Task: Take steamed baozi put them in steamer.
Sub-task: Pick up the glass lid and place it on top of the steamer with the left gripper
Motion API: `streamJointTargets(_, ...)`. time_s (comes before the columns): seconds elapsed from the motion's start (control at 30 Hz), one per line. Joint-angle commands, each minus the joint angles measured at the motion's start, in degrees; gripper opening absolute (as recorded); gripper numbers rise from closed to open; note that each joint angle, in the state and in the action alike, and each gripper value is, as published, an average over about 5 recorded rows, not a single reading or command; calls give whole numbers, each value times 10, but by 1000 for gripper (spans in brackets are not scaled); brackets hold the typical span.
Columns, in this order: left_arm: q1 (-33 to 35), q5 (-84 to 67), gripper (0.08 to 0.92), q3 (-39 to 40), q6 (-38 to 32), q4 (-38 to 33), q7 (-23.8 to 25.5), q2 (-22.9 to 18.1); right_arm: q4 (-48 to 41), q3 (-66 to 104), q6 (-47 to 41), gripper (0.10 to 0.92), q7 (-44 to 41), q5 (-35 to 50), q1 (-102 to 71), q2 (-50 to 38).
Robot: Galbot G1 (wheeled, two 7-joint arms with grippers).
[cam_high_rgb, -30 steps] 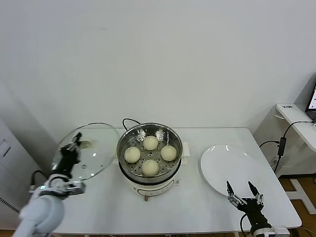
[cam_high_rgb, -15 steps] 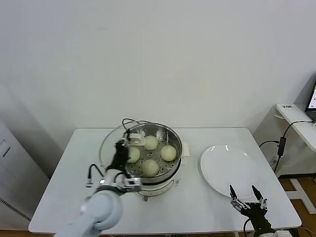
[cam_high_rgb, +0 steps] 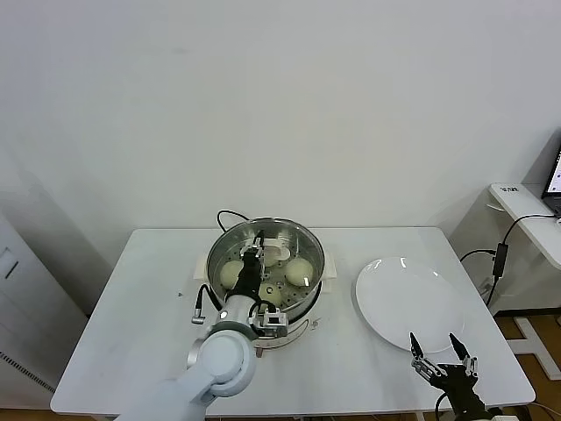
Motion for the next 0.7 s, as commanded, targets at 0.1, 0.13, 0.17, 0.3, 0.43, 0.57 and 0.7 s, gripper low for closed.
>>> streamJointTargets(0.1, -31, 4, 122, 24, 28, 49, 9, -15, 1, 1, 3, 823, -4, 3, -3, 1)
streamJointTargets(0.13, -31, 3, 122, 22, 28, 51, 8, -15, 1, 1, 4, 823, -4, 3, -3, 1)
streamJointTargets(0.17, -32, 2, 122, 19, 28, 53, 6, -15, 1, 1, 4, 823, -5, 3, -3, 1)
streamJointTargets(0.3, -31, 3, 122, 10, 28, 60, 3, -14, 2, 3, 7, 823, -8, 4, -7, 1)
streamJointTargets(0.43, -27, 3, 122, 6, 28, 66, -2, -13, 4, 4, 9, 823, -10, 6, -9, 1)
streamJointTargets(0.57, -20, -1, 122, 1, 28, 68, -18, -17, 7, 4, 9, 823, -11, 7, -10, 1)
streamJointTargets(0.7, -9, -22, 143, -5, 28, 53, -34, -17, 11, 4, 9, 823, -12, 7, -11, 1)
